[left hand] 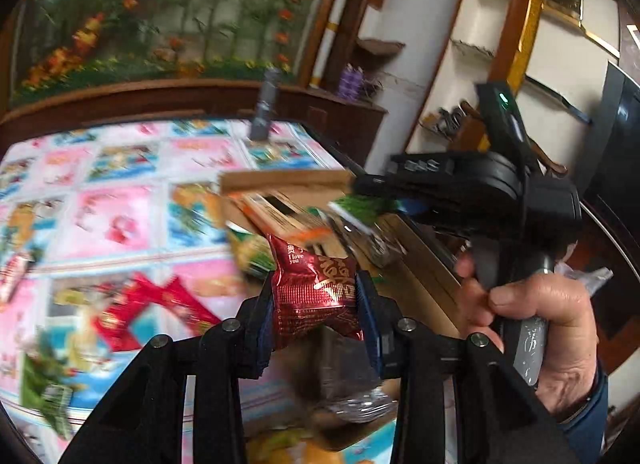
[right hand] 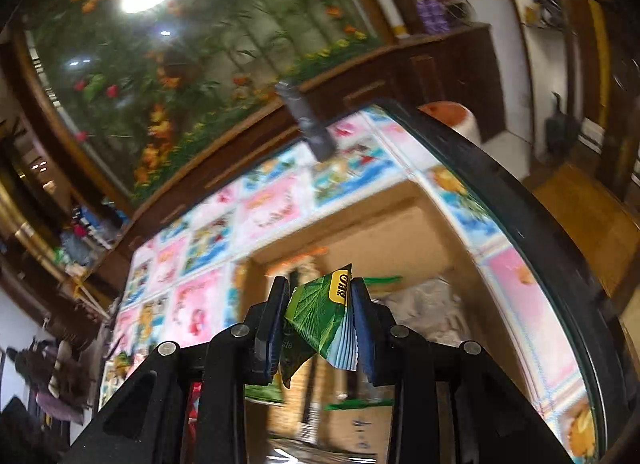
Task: Organize snacks
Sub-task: 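Carry the red bag and green chip bag over the cardboard box, then lower both bags into the box and open both grippers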
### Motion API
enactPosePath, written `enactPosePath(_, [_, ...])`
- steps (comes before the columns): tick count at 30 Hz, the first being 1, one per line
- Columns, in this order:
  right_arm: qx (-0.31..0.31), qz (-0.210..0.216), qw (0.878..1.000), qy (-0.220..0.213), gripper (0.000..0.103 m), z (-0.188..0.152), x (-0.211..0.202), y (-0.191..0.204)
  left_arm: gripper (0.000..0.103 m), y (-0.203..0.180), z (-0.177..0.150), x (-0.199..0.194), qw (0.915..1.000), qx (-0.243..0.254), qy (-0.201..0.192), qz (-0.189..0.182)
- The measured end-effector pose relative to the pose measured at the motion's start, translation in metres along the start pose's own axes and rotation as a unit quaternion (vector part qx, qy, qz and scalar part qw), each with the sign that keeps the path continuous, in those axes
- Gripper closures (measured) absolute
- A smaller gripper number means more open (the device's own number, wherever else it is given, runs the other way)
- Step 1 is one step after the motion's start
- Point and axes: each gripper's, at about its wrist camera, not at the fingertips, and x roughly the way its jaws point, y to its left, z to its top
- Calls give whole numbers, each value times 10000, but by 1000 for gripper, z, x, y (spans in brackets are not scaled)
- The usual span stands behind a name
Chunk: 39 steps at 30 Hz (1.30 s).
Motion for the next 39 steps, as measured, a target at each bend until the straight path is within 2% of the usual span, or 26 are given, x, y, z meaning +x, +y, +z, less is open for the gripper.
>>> enactPosePath(4, [-77, -157, 9996, 218, 70, -3, 8, -1, 67, -7, -11, 20, 9994, 99, 311, -114])
enactPosePath(10, [-254, -359, 9984, 350, 70, -10, 15, 1, 67, -8, -18, 27, 9990, 200, 397, -48])
enactPosePath(18, [-499, -582, 9965, 322, 70, -12, 16, 8, 67, -22, -22, 25, 9985, 426, 339, -58])
enactPosePath(27, [-407, -560, 9972, 294, 67, -13, 15, 8, 67, -24, -22, 25, 9984, 465, 303, -70])
enactPosePath(30, [-404, -553, 9973, 280, 67, -12, 14, 8, 64, -25, -21, 24, 9986, 464, 255, -89])
enactPosePath(33, [-385, -562, 9974, 246, 66, -11, 13, 8, 56, -27, -19, 19, 9987, 480, 157, -103])
enactPosePath(39, [-341, -488, 9981, 146, 66, -9, 9, 8, 54, -25, -16, 14, 9989, 436, 74, -150])
